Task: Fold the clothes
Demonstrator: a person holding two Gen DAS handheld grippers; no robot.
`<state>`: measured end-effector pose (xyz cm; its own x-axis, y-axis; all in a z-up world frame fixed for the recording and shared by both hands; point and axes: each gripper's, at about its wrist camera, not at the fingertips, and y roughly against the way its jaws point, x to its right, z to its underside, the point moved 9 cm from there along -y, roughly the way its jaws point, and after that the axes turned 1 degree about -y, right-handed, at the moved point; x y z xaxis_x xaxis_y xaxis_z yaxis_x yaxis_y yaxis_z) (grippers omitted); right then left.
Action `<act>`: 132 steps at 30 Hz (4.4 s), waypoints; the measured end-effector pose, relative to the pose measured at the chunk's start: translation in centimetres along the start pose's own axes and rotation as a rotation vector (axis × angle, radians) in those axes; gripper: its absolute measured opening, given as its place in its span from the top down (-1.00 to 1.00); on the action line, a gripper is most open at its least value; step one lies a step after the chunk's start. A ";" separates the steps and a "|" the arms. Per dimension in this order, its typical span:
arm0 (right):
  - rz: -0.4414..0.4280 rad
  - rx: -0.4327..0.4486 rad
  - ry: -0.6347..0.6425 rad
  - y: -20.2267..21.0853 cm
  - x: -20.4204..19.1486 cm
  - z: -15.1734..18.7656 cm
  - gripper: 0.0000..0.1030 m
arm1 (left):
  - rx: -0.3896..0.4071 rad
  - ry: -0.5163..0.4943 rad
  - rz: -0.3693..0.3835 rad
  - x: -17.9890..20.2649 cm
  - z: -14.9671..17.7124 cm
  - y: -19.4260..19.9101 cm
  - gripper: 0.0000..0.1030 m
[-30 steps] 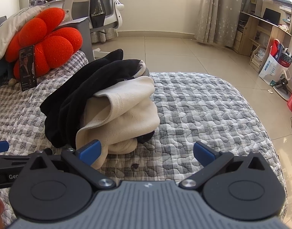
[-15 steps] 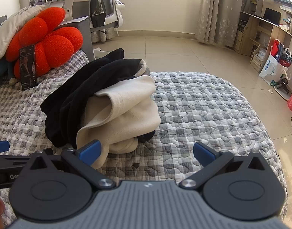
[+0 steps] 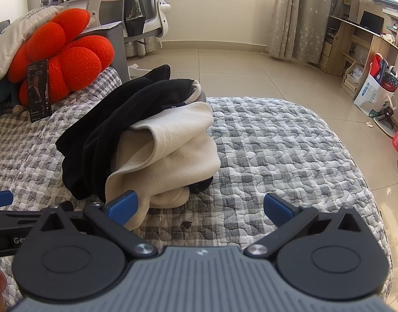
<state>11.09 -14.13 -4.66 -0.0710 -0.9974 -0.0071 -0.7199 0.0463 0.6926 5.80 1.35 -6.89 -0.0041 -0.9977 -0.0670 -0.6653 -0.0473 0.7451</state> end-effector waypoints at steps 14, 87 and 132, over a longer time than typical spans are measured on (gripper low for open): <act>-0.002 -0.003 0.003 -0.1 -0.1 0.0 -1.00 | -0.001 0.001 -0.002 0.0 0.0 0.0 -0.99; -0.264 -0.136 -0.212 -7.8 -0.5 -1.0 -0.93 | 0.028 0.068 0.076 -1.2 -2.4 -7.9 -0.99; -0.296 0.072 -0.194 -2.1 2.2 -3.1 0.50 | 0.203 0.097 0.168 -0.7 -4.3 -3.7 -0.96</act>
<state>14.55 -16.63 -3.89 0.0228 -0.9397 -0.3411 -0.7749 -0.2322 0.5879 11.43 2.02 -6.74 -0.0615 -0.9912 0.1174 -0.7974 0.1196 0.5915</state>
